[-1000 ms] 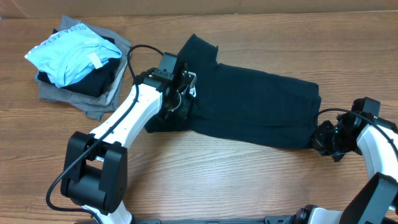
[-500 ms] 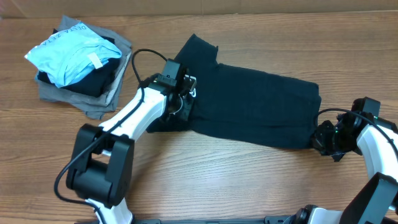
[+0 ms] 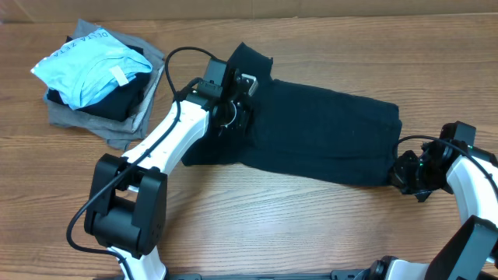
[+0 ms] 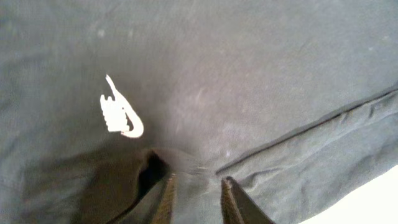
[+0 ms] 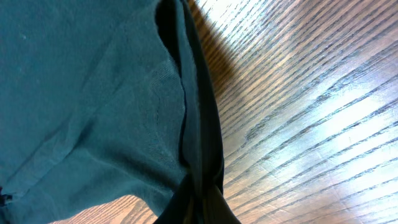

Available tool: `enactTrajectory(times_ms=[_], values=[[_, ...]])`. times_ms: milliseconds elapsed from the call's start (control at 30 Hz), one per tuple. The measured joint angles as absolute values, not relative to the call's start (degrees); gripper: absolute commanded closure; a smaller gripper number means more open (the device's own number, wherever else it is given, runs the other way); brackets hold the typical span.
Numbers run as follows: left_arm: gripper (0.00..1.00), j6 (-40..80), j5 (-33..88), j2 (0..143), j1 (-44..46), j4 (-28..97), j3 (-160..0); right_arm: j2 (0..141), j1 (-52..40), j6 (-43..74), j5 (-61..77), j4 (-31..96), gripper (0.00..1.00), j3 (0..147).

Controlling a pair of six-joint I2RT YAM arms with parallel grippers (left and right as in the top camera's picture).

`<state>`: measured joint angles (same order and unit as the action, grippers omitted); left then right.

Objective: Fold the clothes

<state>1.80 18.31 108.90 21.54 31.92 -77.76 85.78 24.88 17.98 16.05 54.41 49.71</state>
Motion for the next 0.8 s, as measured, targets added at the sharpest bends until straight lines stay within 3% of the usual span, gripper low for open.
enactTrajectory(times_ms=[233,467,633,800], values=[[0.60,2.15,17.72,109.30,24.10,33.52,-77.80,85.78,24.86,18.00,16.08,54.57,0.96,49.71],[0.76,1.37,10.52,109.32,23.05,46.89,-77.93,85.78,24.86,17.98,16.08,54.68,0.96,49.71],[0.96,0.56,9.58,109.32,20.40,48.77,-77.93,85.78,24.88,17.98,16.05,54.13,0.96,49.71],[0.96,-0.97,9.58,109.40,20.38,48.64,-77.93,85.78,24.88,17.98,16.05,53.98,0.96,49.71]])
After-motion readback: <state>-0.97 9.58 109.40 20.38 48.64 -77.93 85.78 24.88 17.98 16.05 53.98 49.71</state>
